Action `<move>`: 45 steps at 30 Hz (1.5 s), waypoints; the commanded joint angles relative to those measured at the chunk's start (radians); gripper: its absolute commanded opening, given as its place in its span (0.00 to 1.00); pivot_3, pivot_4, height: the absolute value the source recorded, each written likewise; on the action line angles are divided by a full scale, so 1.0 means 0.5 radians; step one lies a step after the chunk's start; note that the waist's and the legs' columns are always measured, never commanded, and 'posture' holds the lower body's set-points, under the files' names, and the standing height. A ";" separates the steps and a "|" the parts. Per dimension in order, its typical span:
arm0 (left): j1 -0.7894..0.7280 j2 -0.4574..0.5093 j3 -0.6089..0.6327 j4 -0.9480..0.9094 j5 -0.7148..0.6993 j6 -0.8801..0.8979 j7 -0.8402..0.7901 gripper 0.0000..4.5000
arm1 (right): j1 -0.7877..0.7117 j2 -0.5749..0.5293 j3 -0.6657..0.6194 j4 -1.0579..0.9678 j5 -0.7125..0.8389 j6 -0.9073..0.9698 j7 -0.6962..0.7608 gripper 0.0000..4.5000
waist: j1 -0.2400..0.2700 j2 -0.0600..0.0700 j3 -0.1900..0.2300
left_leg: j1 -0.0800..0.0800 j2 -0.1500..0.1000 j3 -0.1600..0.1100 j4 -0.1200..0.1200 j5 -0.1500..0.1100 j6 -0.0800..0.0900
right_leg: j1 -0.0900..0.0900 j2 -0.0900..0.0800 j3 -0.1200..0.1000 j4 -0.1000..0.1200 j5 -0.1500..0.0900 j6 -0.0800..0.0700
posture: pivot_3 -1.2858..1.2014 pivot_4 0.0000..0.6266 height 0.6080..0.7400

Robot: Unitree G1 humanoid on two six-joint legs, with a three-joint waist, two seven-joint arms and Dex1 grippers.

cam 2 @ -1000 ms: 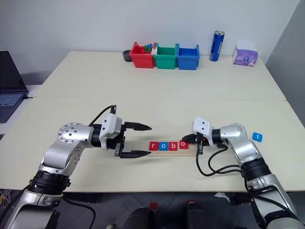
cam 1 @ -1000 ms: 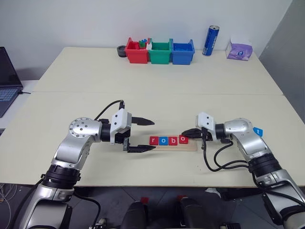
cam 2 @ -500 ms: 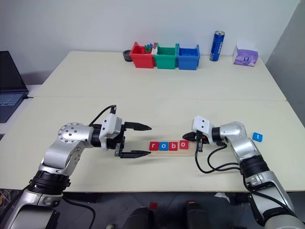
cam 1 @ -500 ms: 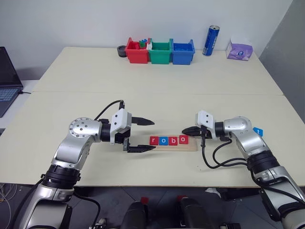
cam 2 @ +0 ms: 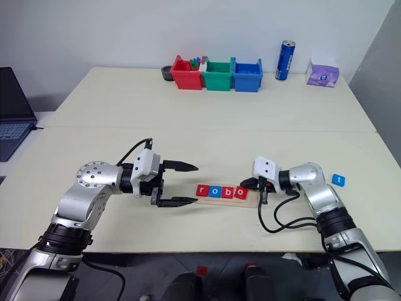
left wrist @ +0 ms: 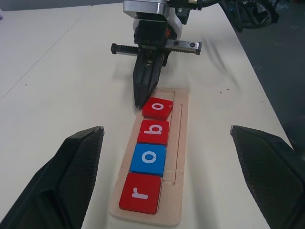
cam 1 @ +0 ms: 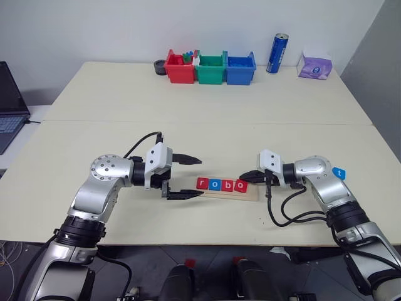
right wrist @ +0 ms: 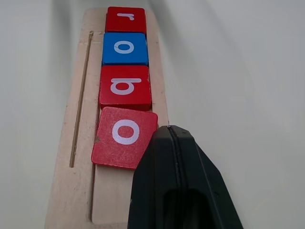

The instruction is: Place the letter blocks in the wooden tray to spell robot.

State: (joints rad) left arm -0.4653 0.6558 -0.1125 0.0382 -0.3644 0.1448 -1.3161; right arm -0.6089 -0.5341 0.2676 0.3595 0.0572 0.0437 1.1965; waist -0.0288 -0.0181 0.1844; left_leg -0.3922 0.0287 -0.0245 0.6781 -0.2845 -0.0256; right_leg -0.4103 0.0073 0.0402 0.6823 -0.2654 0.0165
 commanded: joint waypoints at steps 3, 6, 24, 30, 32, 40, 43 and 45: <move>-0.037 0.000 0.030 -0.025 0.004 -0.028 0.020 1.00 | -0.025 -0.010 -0.010 -0.048 -0.004 -0.035 0.010 0.00 | 0.000 0.000 0.000 | 0.000 0.000 0.000 0.000 0.000 0.000 | 0.000 0.000 0.000 0.000 0.000 0.000 | 0.52 0.24 1.00; -0.041 -0.002 0.029 -0.020 0.004 -0.029 0.023 1.00 | -0.044 0.001 -0.023 -0.034 0.001 -0.039 -0.006 0.00 | 0.000 0.000 0.000 | 0.000 0.000 0.000 0.000 0.000 0.000 | 0.000 0.000 0.000 0.000 0.000 0.000 | 0.52 0.24 1.00; -0.068 -0.007 0.019 -0.001 0.005 -0.036 0.027 1.00 | -0.057 0.021 -0.001 -0.055 0.002 -0.086 -0.012 0.00 | 0.000 0.000 0.000 | 0.000 0.000 0.000 0.000 0.000 0.000 | 0.000 0.000 0.000 0.000 0.000 0.000 | 0.52 0.24 1.00; -0.072 -0.014 0.020 -0.005 0.013 -0.036 0.032 1.00 | -0.048 0.022 0.032 -0.047 -0.028 -0.145 -0.008 0.00 | 0.000 0.000 0.000 | 0.000 0.000 0.000 0.000 0.000 0.000 | 0.000 0.000 0.000 0.000 0.000 0.000 | 0.52 0.24 1.00; -0.071 -0.015 0.021 -0.012 0.013 -0.033 0.032 1.00 | -0.047 0.027 0.041 -0.046 -0.033 -0.158 -0.013 0.00 | 0.000 0.000 0.000 | 0.000 0.000 0.000 0.000 0.000 0.000 | 0.000 0.000 0.000 0.000 0.000 0.000 | 0.52 0.24 1.00; -0.062 -0.007 0.029 -0.023 0.014 -0.032 0.036 1.00 | -0.054 0.040 0.057 -0.029 -0.052 -0.207 -0.004 0.00 | 0.000 0.000 0.000 | 0.000 0.000 0.000 0.000 0.000 0.000 | 0.000 0.000 0.000 0.000 0.000 0.000 | 0.52 0.24 1.00; -0.061 -0.010 0.027 -0.027 0.015 -0.032 0.041 1.00 | -0.061 0.046 0.055 -0.019 -0.058 -0.219 0.002 0.00 | 0.000 0.000 0.000 | 0.000 0.000 0.000 0.000 0.000 0.000 | 0.000 0.000 0.000 0.000 0.000 0.000 | 0.52 0.24 1.00; -0.060 -0.012 0.026 -0.028 0.015 -0.034 0.042 1.00 | -0.063 0.048 0.052 -0.021 -0.060 -0.225 0.008 0.00 | 0.000 0.000 0.000 | 0.000 0.000 0.000 0.000 0.000 0.000 | 0.000 0.000 0.000 0.000 0.000 0.000 | 0.52 0.24 1.00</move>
State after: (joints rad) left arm -0.4846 0.6512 -0.1126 0.0464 -0.3526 0.1422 -1.2981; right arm -0.6339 -0.5078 0.2971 0.3662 0.0233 -0.0496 1.1968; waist -0.0288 -0.0181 0.1844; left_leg -0.3922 0.0287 -0.0246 0.6781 -0.2845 -0.0257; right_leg -0.4103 0.0072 0.0403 0.6823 -0.2654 0.0165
